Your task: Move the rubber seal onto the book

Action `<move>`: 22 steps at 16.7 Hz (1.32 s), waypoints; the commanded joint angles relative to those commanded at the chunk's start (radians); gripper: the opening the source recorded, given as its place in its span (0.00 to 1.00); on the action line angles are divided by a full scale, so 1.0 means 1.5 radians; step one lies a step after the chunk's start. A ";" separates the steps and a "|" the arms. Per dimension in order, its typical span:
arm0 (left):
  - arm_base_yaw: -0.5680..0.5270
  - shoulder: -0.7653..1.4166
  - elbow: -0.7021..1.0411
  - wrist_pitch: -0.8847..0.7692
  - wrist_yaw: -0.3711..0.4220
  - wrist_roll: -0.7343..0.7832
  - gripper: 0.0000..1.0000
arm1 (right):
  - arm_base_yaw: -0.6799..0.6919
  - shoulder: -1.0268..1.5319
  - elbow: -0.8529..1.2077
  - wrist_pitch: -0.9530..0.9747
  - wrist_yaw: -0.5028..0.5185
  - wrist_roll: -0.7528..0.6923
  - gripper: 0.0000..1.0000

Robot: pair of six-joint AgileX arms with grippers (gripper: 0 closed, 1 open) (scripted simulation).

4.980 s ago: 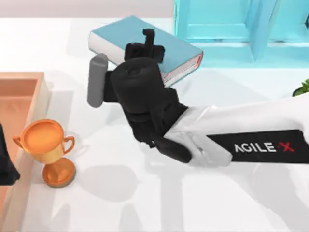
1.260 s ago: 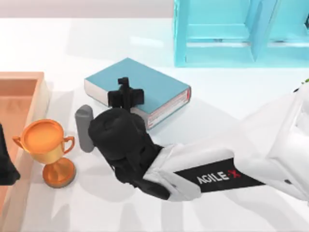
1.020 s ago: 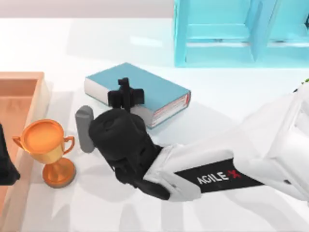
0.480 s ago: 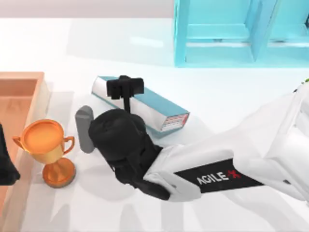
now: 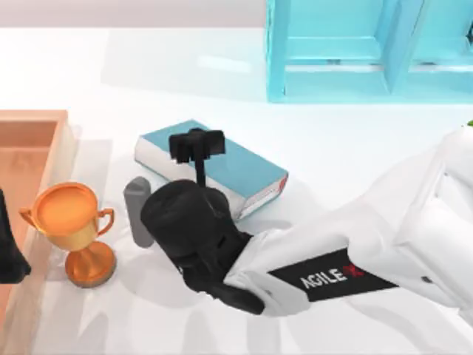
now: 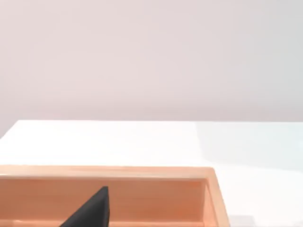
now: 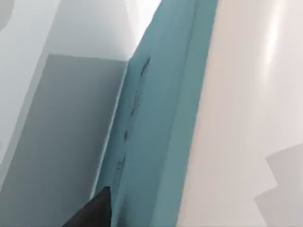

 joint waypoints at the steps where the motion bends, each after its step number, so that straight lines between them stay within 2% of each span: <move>1: 0.000 0.000 0.000 0.000 0.000 0.000 1.00 | 0.002 0.013 -0.021 -0.011 0.003 0.007 1.00; 5: 0.000 0.000 0.000 0.000 0.000 0.000 1.00 | 0.036 0.059 -0.119 -0.073 0.034 0.056 1.00; 10: 0.000 0.000 0.000 0.000 0.000 0.000 1.00 | 0.122 0.036 -0.179 -0.146 0.099 0.137 1.00; 17: 0.000 0.000 0.000 0.000 0.000 0.000 1.00 | 0.225 -0.126 -0.121 -0.179 0.185 0.211 1.00; 22: 0.000 0.000 0.000 0.000 0.000 0.000 1.00 | 0.235 -0.147 -0.108 -0.179 0.197 0.217 1.00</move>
